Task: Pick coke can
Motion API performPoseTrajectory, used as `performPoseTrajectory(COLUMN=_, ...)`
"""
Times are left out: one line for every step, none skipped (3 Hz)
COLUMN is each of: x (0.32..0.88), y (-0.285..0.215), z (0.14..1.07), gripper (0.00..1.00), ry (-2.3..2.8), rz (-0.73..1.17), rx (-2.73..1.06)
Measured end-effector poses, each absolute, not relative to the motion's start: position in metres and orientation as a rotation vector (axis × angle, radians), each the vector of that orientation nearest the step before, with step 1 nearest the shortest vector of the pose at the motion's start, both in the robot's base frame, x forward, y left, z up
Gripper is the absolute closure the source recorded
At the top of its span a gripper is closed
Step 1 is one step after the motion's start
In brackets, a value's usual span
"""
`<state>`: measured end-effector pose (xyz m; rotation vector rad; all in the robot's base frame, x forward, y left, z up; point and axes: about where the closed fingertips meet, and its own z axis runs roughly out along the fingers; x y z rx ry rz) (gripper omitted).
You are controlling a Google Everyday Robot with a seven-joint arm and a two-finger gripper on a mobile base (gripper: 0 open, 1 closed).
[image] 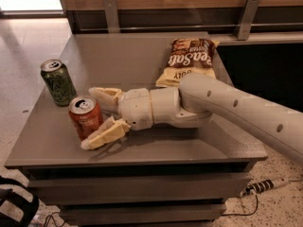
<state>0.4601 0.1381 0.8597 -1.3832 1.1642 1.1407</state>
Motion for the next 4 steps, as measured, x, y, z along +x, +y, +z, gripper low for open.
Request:
performPoseTrajectory(x=0.4585, y=0.1473, z=0.8541, gripper=0.41, ry=1.164, rz=1.154, rx=-1.406)
performPoseTrajectory(x=0.4572, y=0.1487, z=0.8551, gripper=0.64, ry=1.161, rz=1.155, rx=-1.408)
performPoseTrajectory(x=0.456, y=0.1506, z=0.8556, gripper=0.87, ry=1.157, rz=1.158, rx=-1.412)
performPoseTrajectory(x=0.4548, y=0.1523, z=0.8562, gripper=1.0, ry=1.155, rz=1.16, rx=-1.415)
